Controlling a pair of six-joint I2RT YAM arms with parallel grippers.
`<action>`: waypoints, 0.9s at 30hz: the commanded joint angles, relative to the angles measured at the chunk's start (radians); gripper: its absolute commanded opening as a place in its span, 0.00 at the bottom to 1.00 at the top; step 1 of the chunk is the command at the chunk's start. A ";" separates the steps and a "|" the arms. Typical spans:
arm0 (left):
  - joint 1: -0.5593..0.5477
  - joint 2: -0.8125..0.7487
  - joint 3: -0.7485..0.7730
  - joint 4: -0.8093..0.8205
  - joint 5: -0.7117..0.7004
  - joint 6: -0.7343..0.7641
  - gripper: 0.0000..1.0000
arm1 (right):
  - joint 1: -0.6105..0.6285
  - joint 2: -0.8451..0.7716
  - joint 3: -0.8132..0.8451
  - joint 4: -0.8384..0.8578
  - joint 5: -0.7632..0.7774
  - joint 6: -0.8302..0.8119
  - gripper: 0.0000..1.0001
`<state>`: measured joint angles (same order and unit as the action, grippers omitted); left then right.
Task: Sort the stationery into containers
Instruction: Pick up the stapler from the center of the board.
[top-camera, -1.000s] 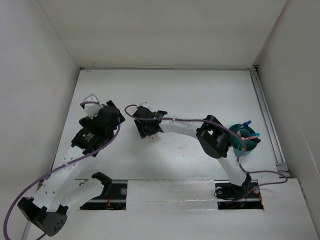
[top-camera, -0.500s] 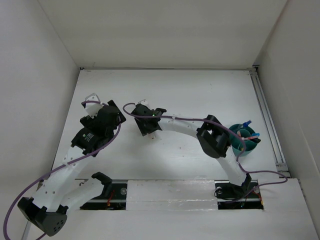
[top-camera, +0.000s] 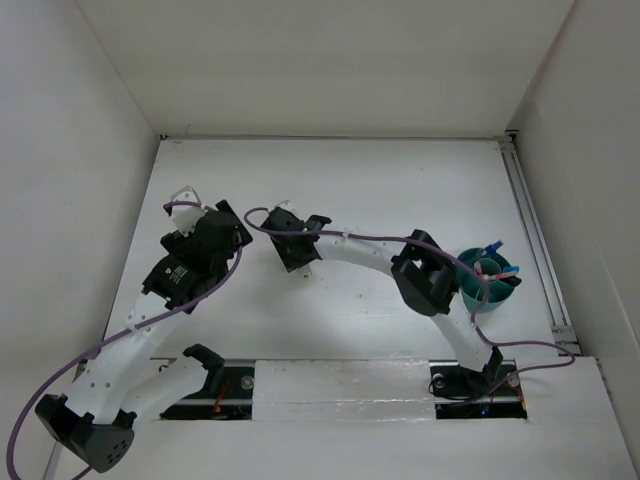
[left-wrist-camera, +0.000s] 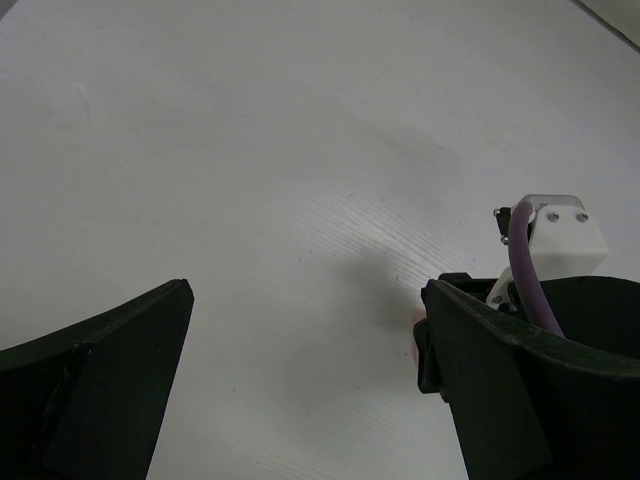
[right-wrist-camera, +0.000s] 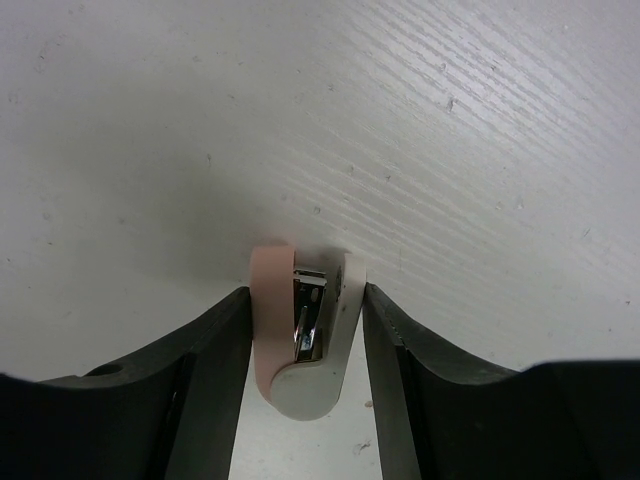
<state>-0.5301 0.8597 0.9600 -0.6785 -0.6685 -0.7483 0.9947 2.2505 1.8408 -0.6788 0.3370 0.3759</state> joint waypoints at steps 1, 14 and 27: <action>0.002 -0.014 0.011 0.011 -0.008 0.010 1.00 | -0.008 0.023 0.063 -0.031 -0.012 -0.028 0.52; 0.002 -0.014 0.011 0.011 -0.008 0.010 1.00 | -0.018 0.069 0.113 -0.090 -0.041 -0.058 0.49; 0.002 -0.033 0.011 0.011 -0.008 0.020 1.00 | -0.175 -0.234 -0.113 0.149 -0.134 -0.046 0.00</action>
<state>-0.5301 0.8425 0.9600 -0.6781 -0.6659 -0.7406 0.9180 2.2166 1.8000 -0.6651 0.2470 0.3141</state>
